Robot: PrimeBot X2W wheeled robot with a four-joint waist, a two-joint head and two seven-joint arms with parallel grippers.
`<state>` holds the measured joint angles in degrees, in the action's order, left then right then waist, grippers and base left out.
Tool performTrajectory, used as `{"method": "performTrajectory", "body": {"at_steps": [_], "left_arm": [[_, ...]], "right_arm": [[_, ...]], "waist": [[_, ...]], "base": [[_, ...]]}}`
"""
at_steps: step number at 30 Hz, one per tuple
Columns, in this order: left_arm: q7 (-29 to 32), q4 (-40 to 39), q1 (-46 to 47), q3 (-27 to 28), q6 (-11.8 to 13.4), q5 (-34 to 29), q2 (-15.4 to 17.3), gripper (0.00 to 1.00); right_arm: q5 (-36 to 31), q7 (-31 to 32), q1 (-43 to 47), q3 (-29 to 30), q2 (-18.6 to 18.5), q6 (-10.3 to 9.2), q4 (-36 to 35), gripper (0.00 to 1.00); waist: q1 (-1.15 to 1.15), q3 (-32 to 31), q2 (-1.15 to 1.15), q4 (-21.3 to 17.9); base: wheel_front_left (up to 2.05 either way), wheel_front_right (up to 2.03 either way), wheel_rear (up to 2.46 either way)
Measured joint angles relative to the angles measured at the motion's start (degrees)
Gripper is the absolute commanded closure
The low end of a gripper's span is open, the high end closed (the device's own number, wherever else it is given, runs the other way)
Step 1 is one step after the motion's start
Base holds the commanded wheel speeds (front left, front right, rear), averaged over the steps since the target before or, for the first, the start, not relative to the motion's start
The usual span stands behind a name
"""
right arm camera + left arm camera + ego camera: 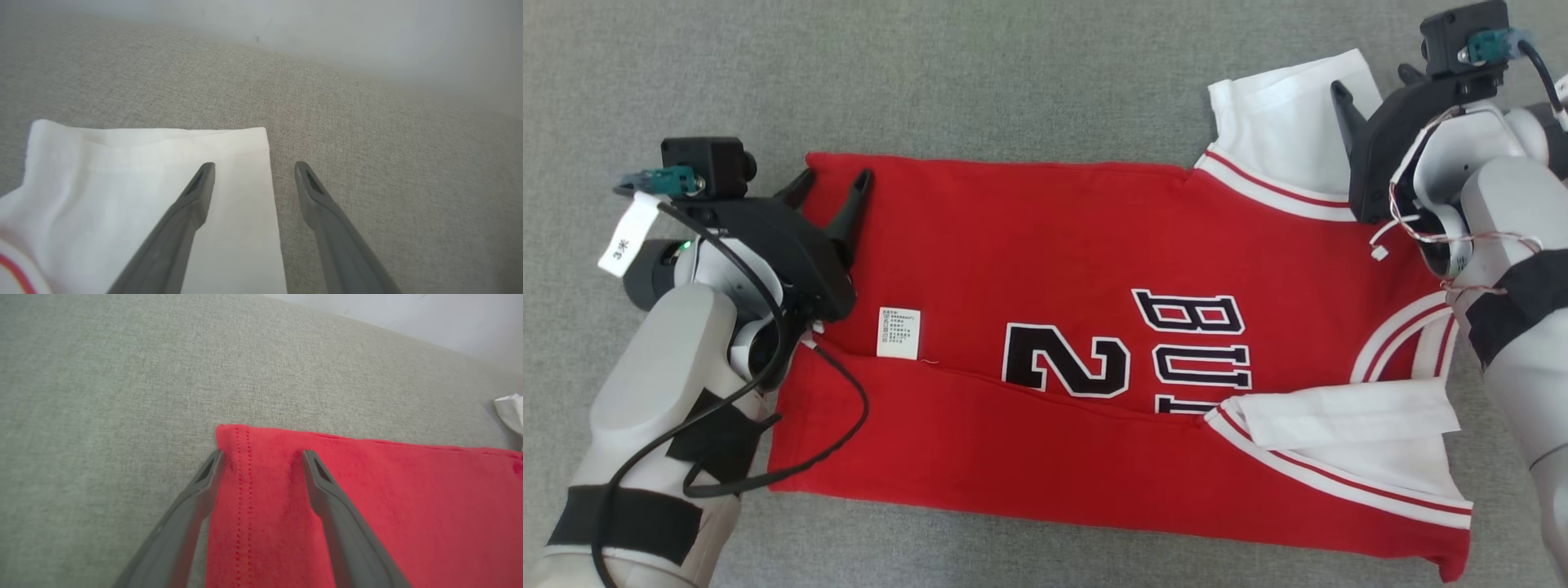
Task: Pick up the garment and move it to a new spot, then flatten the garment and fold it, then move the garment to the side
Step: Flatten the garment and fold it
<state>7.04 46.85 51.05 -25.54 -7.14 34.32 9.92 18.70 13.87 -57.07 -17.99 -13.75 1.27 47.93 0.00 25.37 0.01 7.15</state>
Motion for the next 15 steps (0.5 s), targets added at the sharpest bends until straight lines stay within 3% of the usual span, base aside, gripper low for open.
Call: {"method": "performTrajectory", "body": {"at_steps": [9,10,11,12,13,15], "left_arm": [[0.00,1.37,2.89,-2.97,0.00,3.16,-0.82,0.00],[0.01,1.64,3.28,-3.01,-0.01,3.78,-0.88,0.00],[0.05,1.69,3.54,-3.39,-0.01,3.97,-0.78,0.02],[0.05,1.72,3.69,-3.83,-0.01,3.98,-0.69,0.46],[0.04,1.87,3.89,-3.88,-0.01,4.25,-0.67,0.95],[0.03,2.30,4.66,-4.08,-0.01,5.84,-0.59,1.00]], "right_arm": [[-2.92,0.31,-4.70,-1.94,-0.02,-0.81,4.82,0.00],[-3.19,0.32,-5.03,-2.12,0.00,-0.86,5.35,0.54],[-3.39,0.32,-5.64,-2.38,0.01,-1.10,5.75,0.69],[-3.74,0.27,-6.15,-2.59,0.02,-1.21,5.92,0.98],[-3.85,0.18,-6.70,-2.72,0.12,-1.20,6.14,1.00],[-3.86,-0.33,-7.06,-2.88,0.38,-1.19,7.03,1.00]], "waist": [[-0.01,2.55,-0.01,1.42],[-0.01,2.86,-0.01,1.58],[-0.01,3.17,-0.02,1.72],[-0.01,3.48,-0.02,1.84],[-0.01,3.77,-0.02,1.95],[-0.01,4.23,-0.02,2.11]], "base": [[0.00,0.00,0.00],[0.00,0.00,0.00],[0.00,0.00,0.00],[0.00,0.00,0.00],[0.00,0.00,0.00],[0.00,0.00,0.00]]}}
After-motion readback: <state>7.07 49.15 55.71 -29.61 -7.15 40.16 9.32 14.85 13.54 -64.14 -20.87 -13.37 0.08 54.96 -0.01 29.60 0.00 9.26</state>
